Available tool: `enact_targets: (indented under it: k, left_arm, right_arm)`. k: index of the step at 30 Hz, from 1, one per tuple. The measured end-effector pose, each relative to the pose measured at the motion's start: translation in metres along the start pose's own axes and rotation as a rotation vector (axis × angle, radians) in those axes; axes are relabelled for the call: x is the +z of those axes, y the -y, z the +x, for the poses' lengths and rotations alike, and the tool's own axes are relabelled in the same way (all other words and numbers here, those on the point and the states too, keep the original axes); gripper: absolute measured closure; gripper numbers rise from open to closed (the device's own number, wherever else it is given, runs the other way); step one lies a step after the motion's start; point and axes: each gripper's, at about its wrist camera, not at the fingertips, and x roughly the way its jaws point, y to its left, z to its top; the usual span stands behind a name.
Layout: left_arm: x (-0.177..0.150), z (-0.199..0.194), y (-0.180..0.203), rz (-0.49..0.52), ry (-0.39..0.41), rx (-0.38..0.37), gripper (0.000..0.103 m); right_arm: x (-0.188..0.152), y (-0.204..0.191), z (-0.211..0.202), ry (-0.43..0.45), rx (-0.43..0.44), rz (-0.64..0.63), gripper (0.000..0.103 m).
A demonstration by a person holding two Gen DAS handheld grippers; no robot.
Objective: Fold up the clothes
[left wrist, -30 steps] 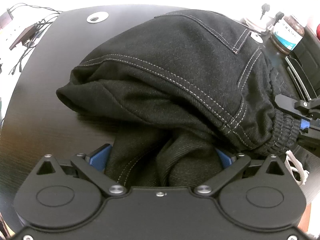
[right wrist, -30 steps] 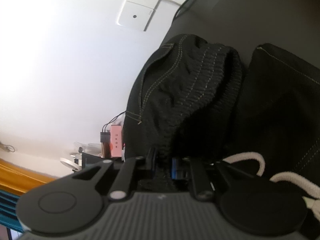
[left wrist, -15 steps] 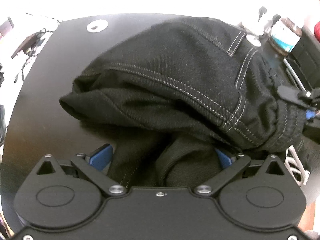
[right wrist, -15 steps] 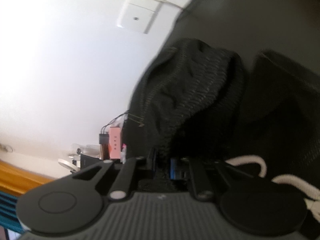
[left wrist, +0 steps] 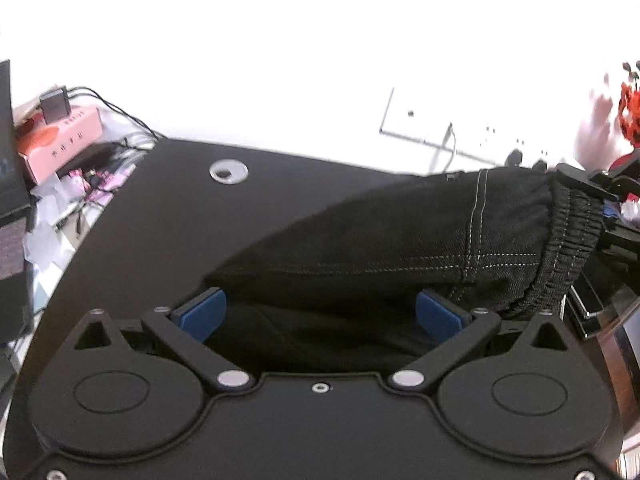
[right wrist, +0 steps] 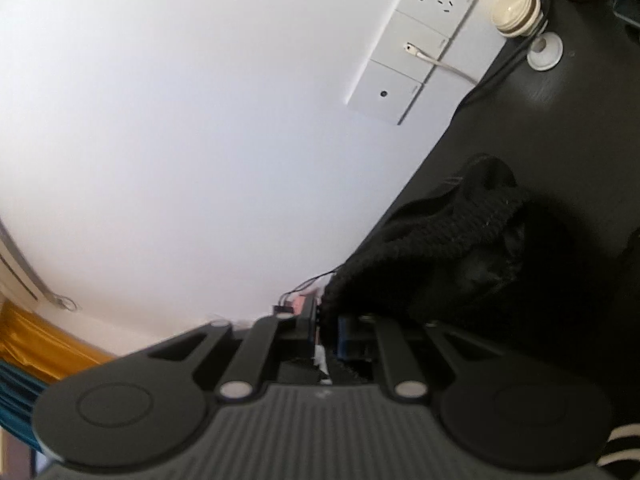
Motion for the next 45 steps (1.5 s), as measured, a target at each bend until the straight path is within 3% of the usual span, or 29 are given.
enact_targets:
  k: [5,11,17,20,23,27,30,35,37,40,42,45]
  left_arm:
    - [-0.004,-0.010,-0.001,0.044,0.041,-0.041,0.000]
    - [-0.012,-0.015,0.035,0.262,0.096,-0.077,0.000]
    - [-0.017,-0.020,0.075,0.424,0.165,-0.152,0.000]
    - [-0.021,-0.011,0.095,0.524,0.203,-0.097,0.000]
    - [-0.025,-0.004,0.106,0.580,0.219,-0.089,0.000]
    - [-0.030,0.007,0.114,0.570,0.201,-0.125,0.001]
    - [-0.030,0.013,0.117,0.544,0.174,-0.152,0.011]
    - [-0.025,0.019,0.115,0.459,0.124,-0.219,0.060]
    - [-0.021,0.023,0.107,0.386,0.103,-0.238,0.065]
    - [-0.019,0.024,0.096,0.307,0.097,-0.243,0.066]
    - [-0.019,0.022,0.091,0.280,0.108,-0.235,0.066]
    - [-0.022,0.011,0.089,0.241,0.115,-0.228,0.067]
  right_arm:
    - [0.008,-0.001,0.008,-0.014,0.029,0.079,0.093]
    - [0.005,-0.008,0.010,-0.039,0.043,0.094,0.093]
    - [-0.011,-0.022,0.016,-0.131,0.049,-0.001,0.093]
    - [-0.022,-0.026,0.018,-0.180,0.054,-0.030,0.092]
    - [-0.030,-0.027,0.016,-0.208,0.056,-0.050,0.092]
    - [-0.040,-0.028,0.013,-0.238,0.057,-0.074,0.092]
    - [-0.044,-0.027,0.012,-0.245,0.049,-0.075,0.092]
    - [-0.046,-0.025,0.006,-0.243,0.005,-0.089,0.089]
    - [-0.043,-0.025,0.004,-0.250,-0.031,-0.106,0.084]
    - [-0.033,-0.026,-0.009,-0.212,-0.040,-0.125,0.058]
    - [-0.024,-0.026,-0.022,-0.167,-0.039,-0.152,0.051]
    - [-0.010,-0.019,-0.038,-0.096,-0.072,-0.165,0.047]
